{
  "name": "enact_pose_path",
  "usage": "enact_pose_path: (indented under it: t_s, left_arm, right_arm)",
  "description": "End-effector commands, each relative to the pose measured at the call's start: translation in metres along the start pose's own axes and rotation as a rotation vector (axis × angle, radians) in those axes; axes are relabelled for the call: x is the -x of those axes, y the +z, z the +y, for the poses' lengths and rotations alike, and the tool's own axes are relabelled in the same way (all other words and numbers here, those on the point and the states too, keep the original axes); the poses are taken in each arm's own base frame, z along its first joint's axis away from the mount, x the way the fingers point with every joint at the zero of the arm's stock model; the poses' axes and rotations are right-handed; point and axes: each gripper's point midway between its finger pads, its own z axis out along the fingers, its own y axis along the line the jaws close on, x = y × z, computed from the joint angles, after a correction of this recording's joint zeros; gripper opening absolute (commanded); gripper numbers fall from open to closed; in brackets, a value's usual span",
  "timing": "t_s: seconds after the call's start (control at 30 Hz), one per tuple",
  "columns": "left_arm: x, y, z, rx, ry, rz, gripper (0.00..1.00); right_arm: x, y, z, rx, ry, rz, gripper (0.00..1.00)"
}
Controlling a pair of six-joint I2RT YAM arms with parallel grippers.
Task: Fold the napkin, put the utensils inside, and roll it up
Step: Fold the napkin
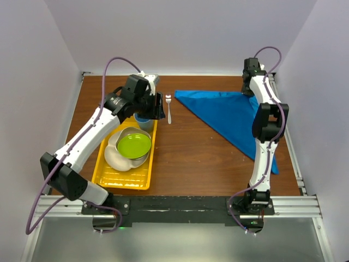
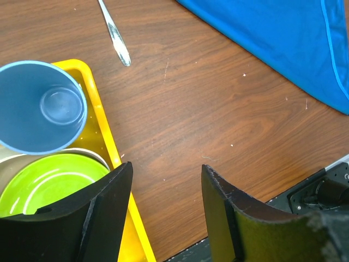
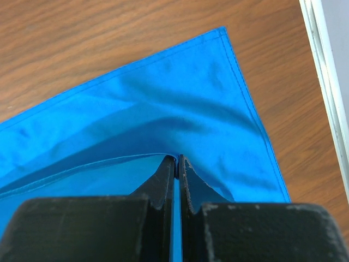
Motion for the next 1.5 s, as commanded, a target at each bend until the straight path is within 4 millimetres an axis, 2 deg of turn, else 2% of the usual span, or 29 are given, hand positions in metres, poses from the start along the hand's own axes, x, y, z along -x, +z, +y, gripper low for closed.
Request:
enact_pose_path:
  t_s: [0.0,0.23,0.47,0.6,0.9,1.3,1.47]
  left_arm:
    - [0.026,-0.008,-0.007,-0.031,0.028,-0.067,0.58]
    - [0.032,-0.004,-0.004,-0.028,0.014,-0.066,0.58]
    - [0.032,-0.004,-0.002,-0.039,-0.012,-0.062,0.58]
    - [0.033,-0.002,0.000,-0.043,-0.024,-0.059,0.57]
    - [0.037,0.006,-0.003,-0.060,-0.035,-0.052,0.56]
    - [0.040,0.011,-0.002,-0.067,-0.045,-0.043,0.56]
    - [0.040,0.011,-0.001,-0.065,-0.048,-0.040,0.56]
  right_arm:
    - [0.017,-0.002,-0.011,-0.016,0.071,-0.032,0.00]
    - [0.018,0.006,-0.017,-0.024,0.082,-0.031,0.00]
    - [0.030,0.011,-0.025,-0.034,0.105,-0.051,0.00]
    - [0.031,0.021,-0.027,-0.035,0.112,-0.044,0.00]
    - [0.038,0.028,-0.036,-0.030,0.135,-0.057,0.00]
    - [0.036,0.040,-0.027,0.007,0.129,-0.047,0.00]
    - [0.037,0.042,-0.029,-0.009,0.135,-0.054,0.00]
